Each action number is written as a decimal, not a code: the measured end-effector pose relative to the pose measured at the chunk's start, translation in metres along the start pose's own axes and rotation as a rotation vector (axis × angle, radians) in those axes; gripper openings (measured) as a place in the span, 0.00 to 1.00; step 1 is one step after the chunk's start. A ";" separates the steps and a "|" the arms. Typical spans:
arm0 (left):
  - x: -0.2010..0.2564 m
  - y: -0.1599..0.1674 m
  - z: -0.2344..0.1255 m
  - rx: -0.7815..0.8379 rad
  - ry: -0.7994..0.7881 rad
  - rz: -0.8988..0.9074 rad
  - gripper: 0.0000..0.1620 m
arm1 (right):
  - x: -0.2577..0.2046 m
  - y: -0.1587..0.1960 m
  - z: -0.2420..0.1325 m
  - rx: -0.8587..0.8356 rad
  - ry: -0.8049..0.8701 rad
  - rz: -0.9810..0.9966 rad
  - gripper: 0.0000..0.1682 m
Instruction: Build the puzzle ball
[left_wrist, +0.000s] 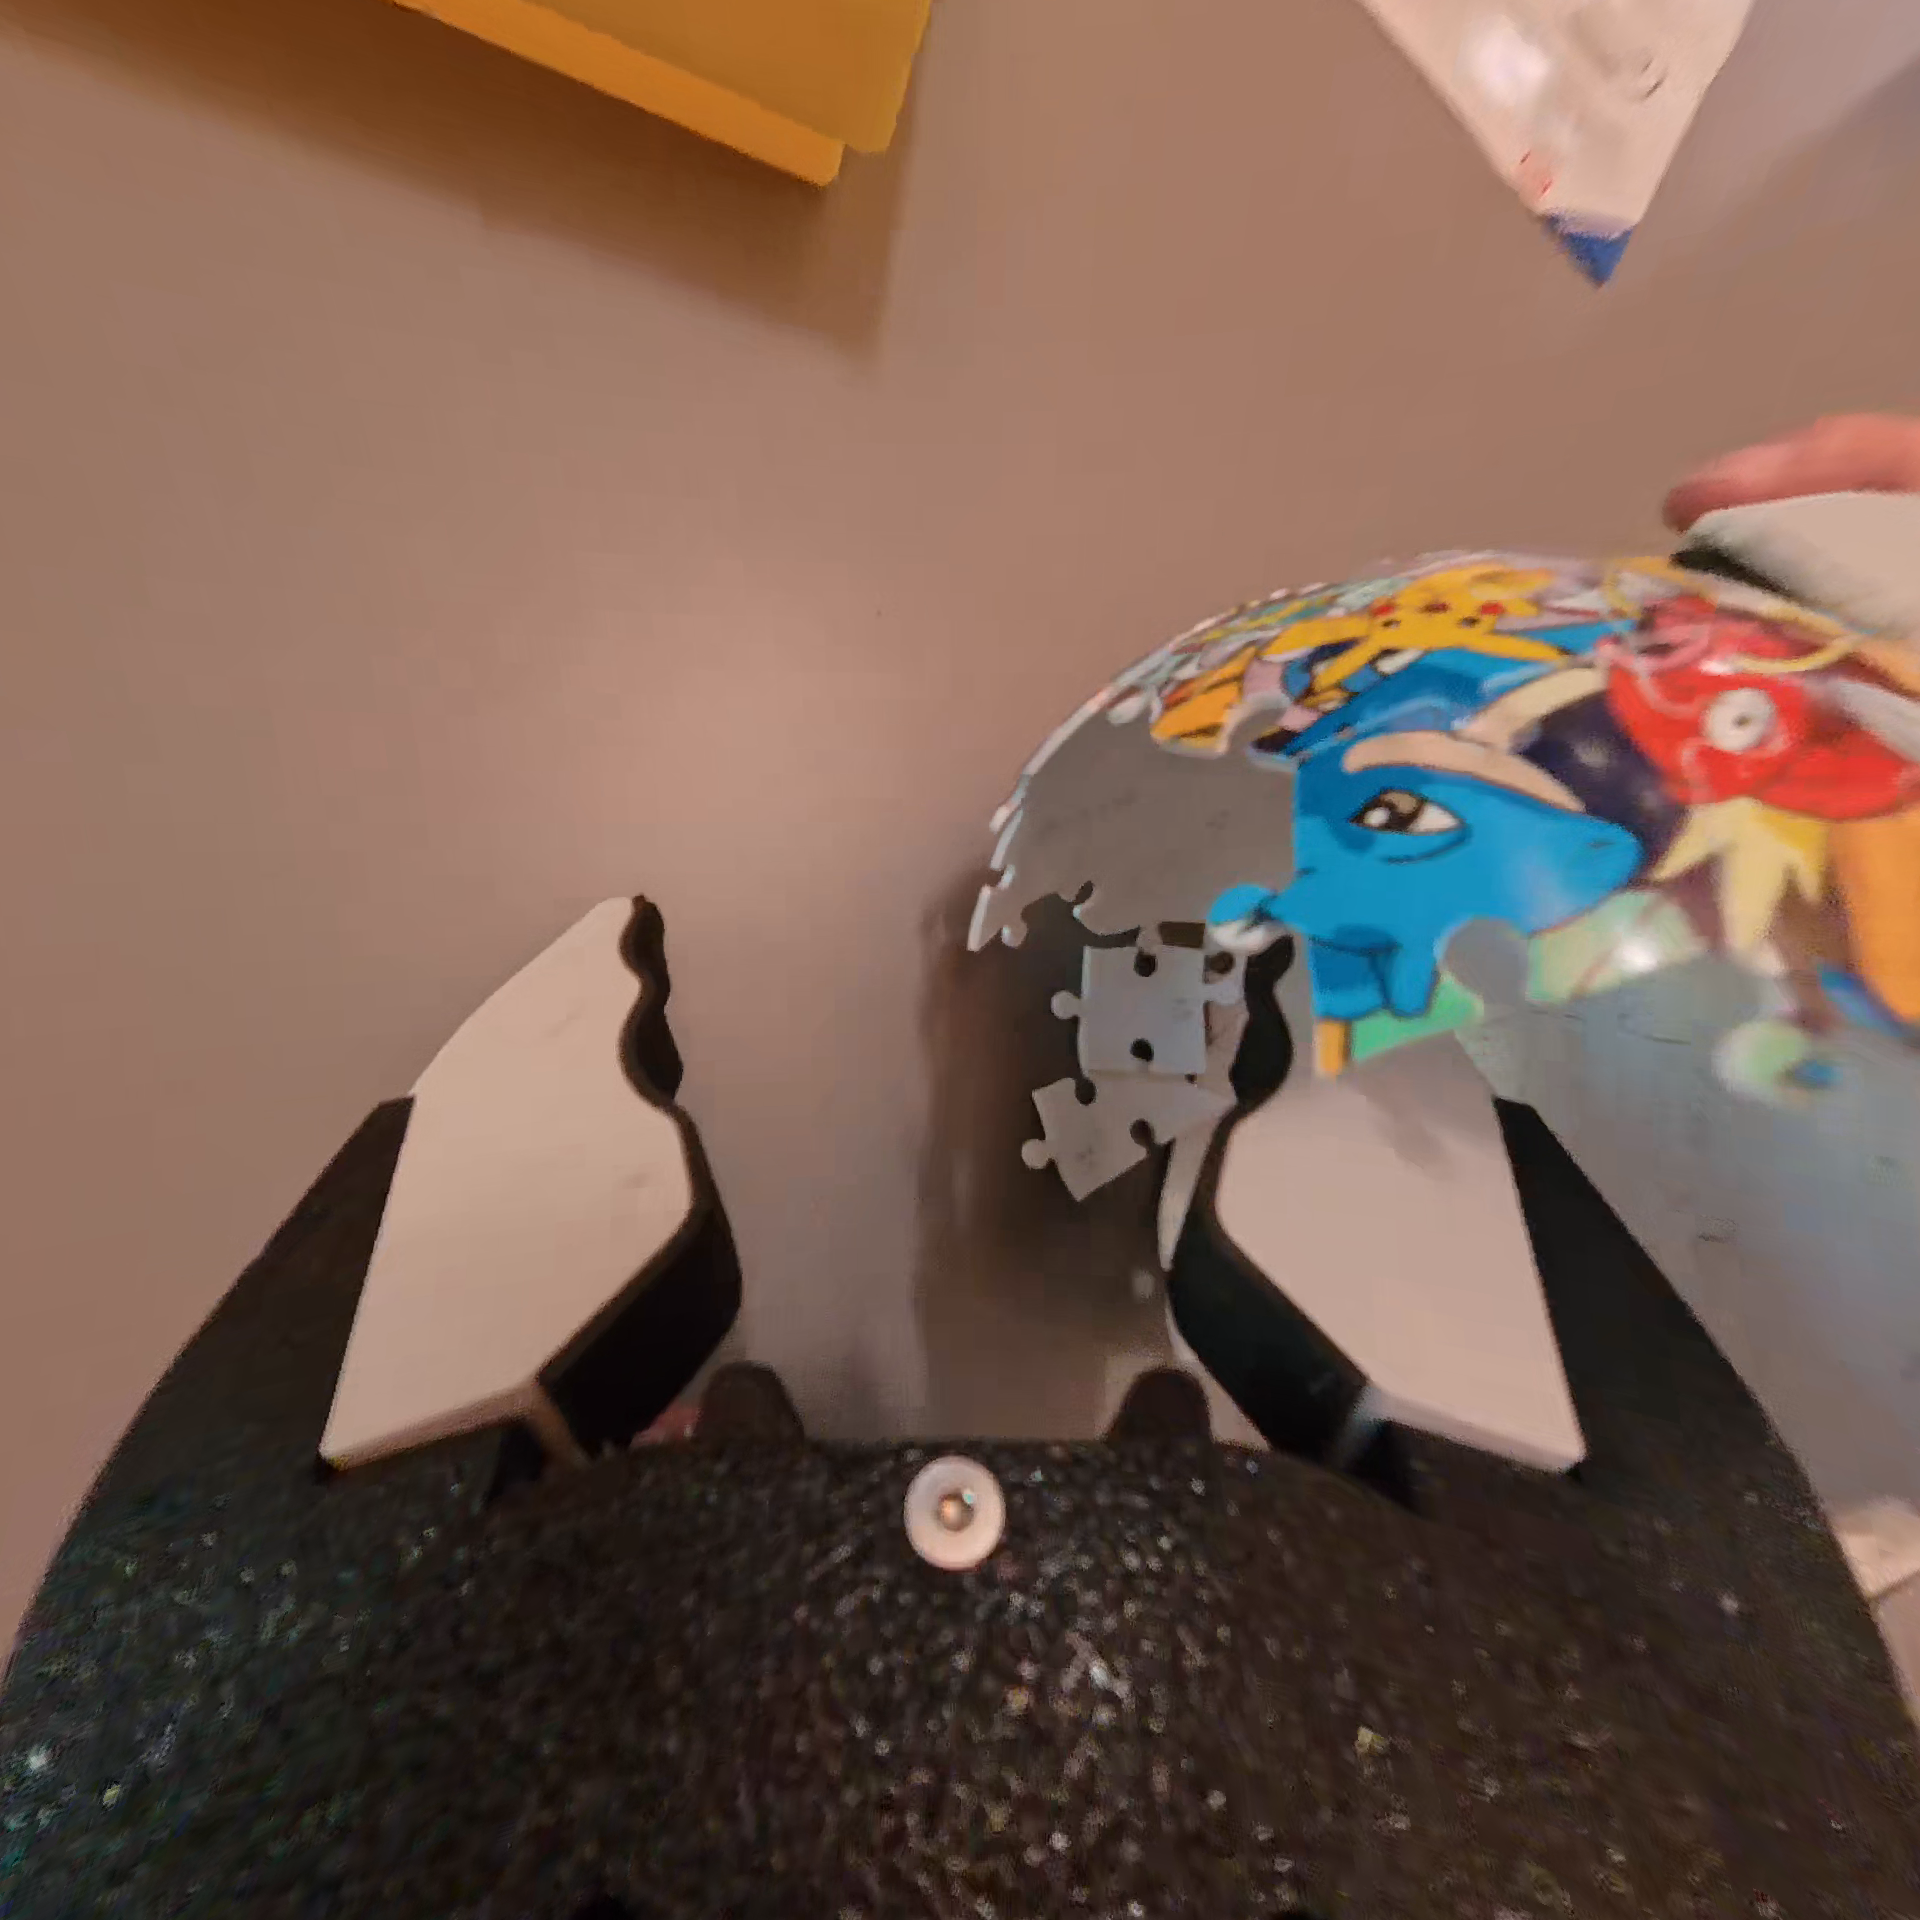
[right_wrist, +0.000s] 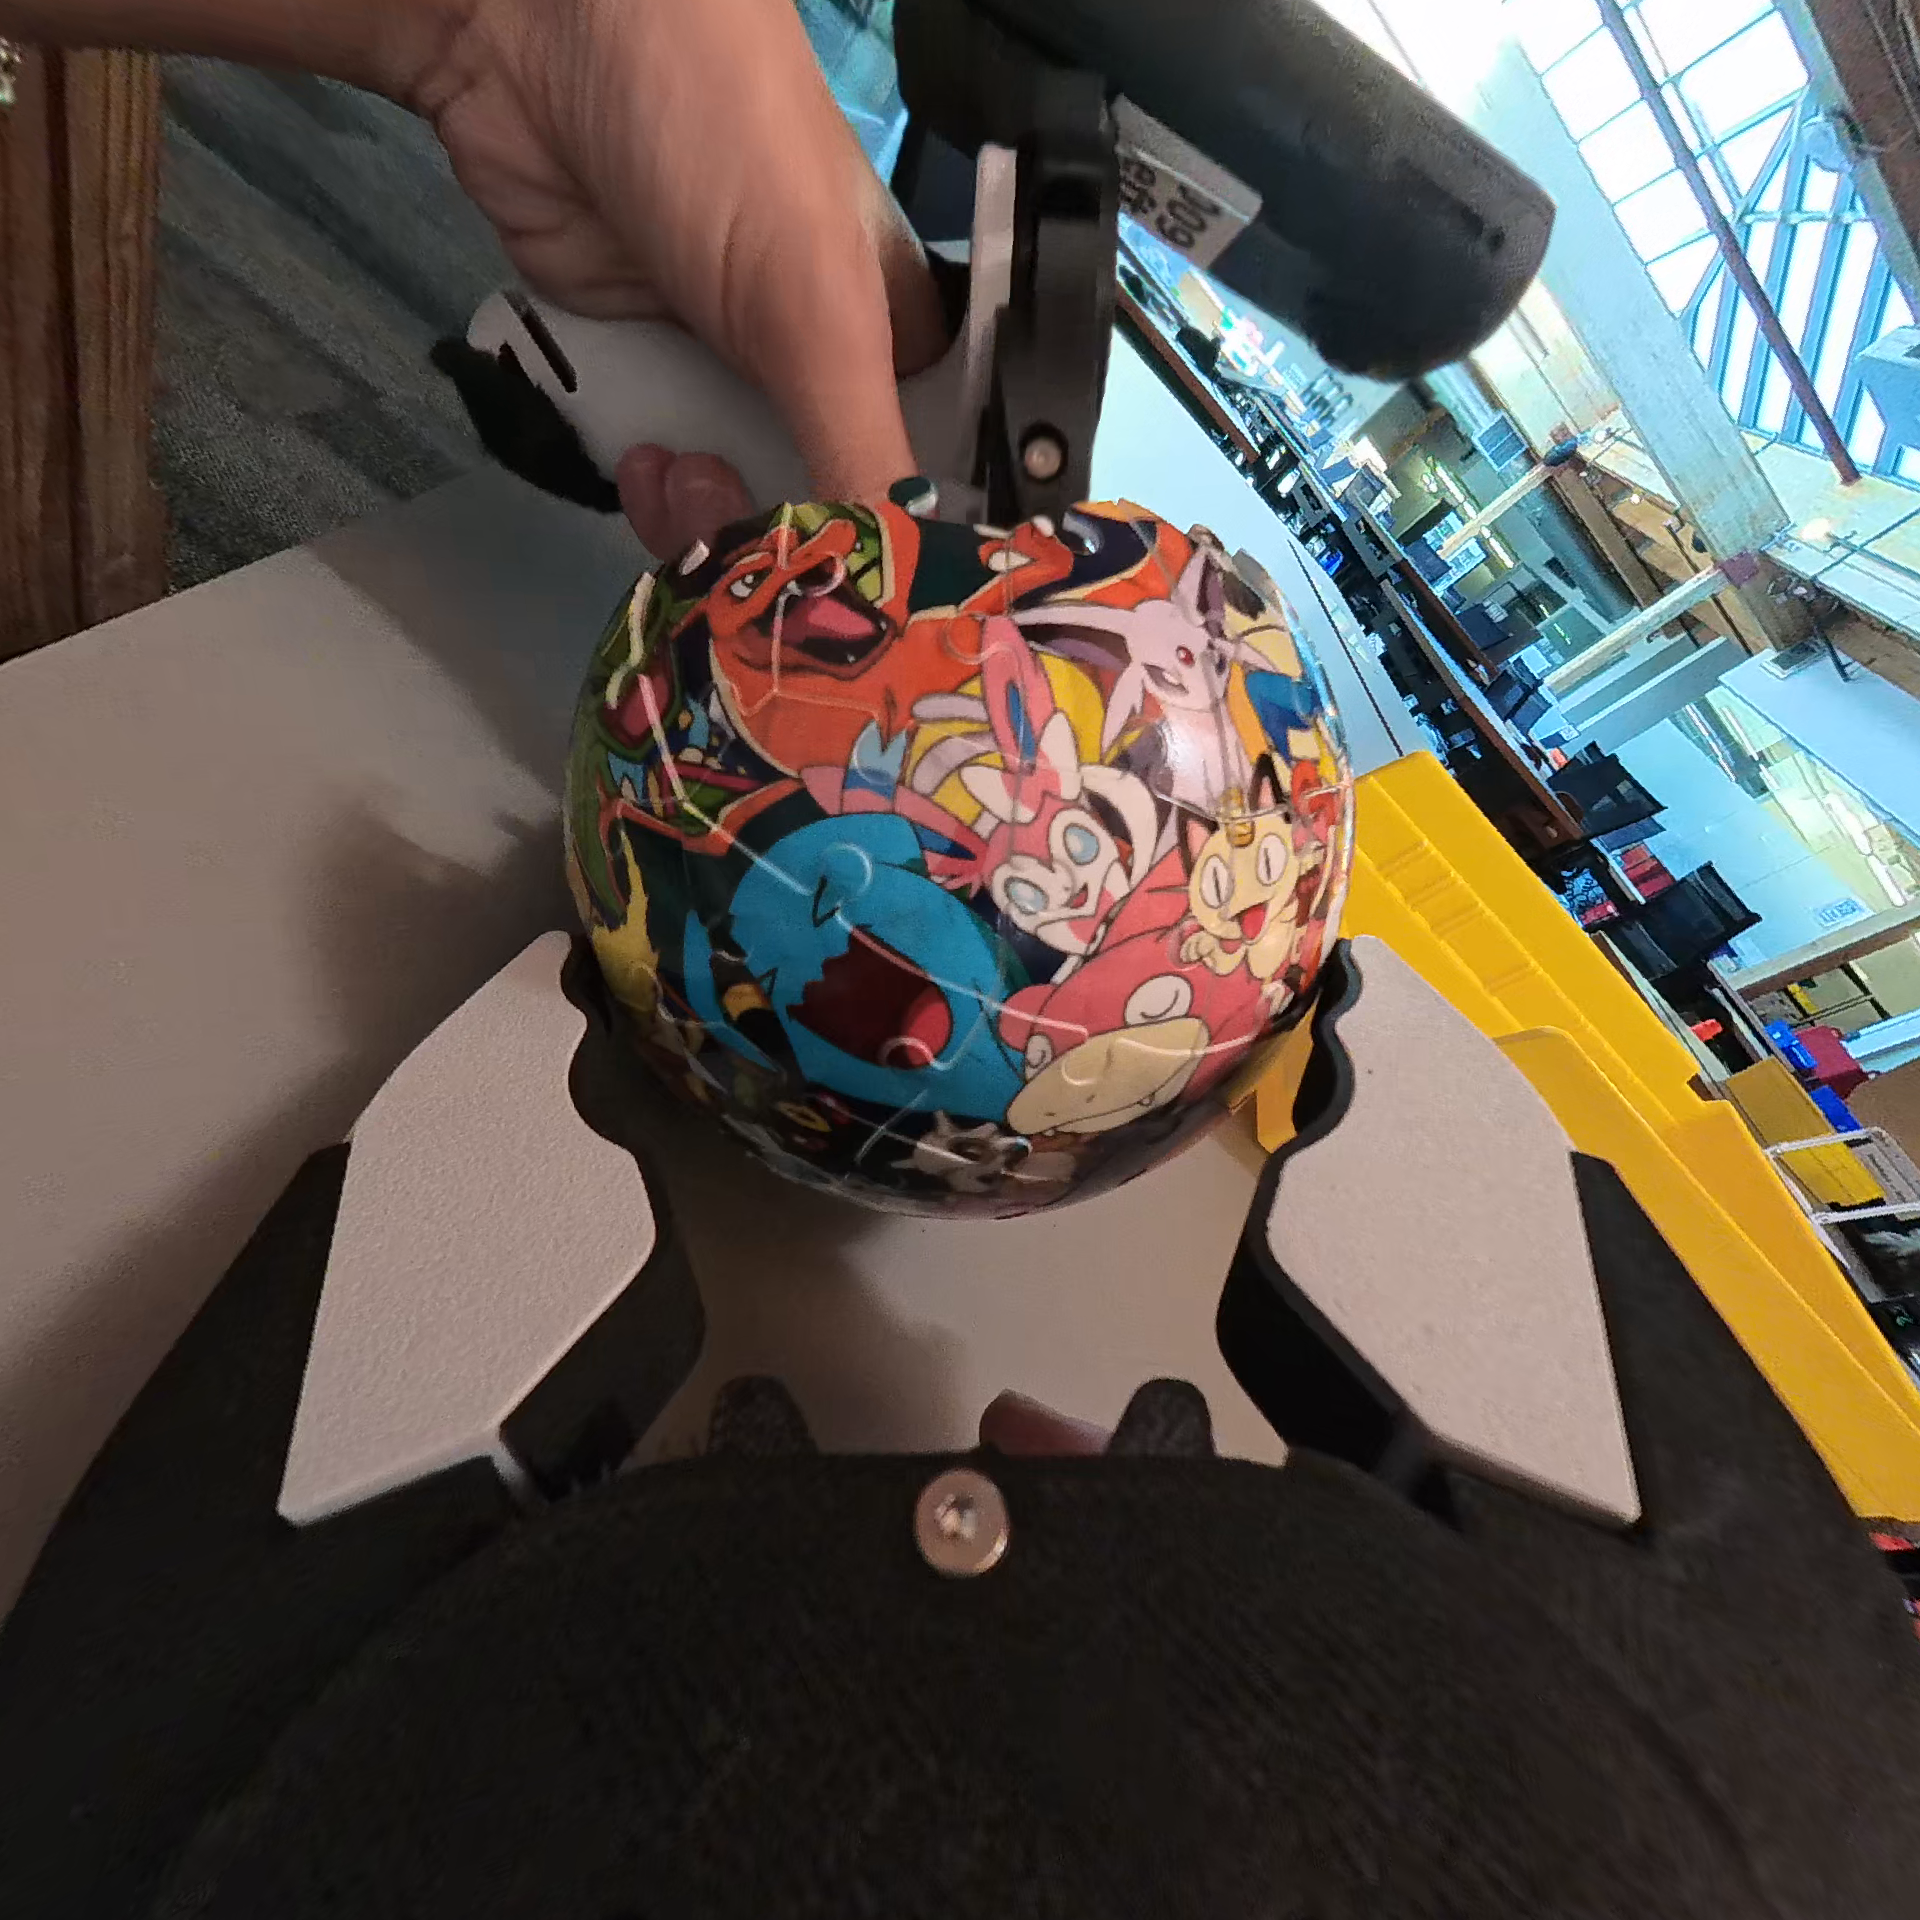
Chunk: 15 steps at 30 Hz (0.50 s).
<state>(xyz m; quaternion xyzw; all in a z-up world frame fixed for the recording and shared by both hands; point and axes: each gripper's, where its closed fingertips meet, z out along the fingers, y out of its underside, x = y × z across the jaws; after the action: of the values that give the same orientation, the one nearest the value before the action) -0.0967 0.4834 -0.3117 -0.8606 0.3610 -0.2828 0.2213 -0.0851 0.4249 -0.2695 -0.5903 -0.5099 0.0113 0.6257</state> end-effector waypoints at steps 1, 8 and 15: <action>0.001 -0.001 -0.003 0.010 0.011 0.003 0.64 | 0.000 0.000 0.000 0.000 0.000 -0.001 0.76; -0.014 0.014 -0.004 -0.104 -0.160 0.224 0.62 | 0.000 0.000 0.000 0.003 -0.001 -0.005 0.76; -0.014 0.020 0.008 -0.167 -0.210 0.241 0.63 | 0.000 0.000 0.000 0.008 -0.005 -0.003 0.75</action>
<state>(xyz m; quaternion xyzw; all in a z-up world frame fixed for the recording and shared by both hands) -0.1099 0.4825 -0.3343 -0.8514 0.4587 -0.1315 0.2178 -0.0849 0.4247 -0.2688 -0.5871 -0.5123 0.0140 0.6266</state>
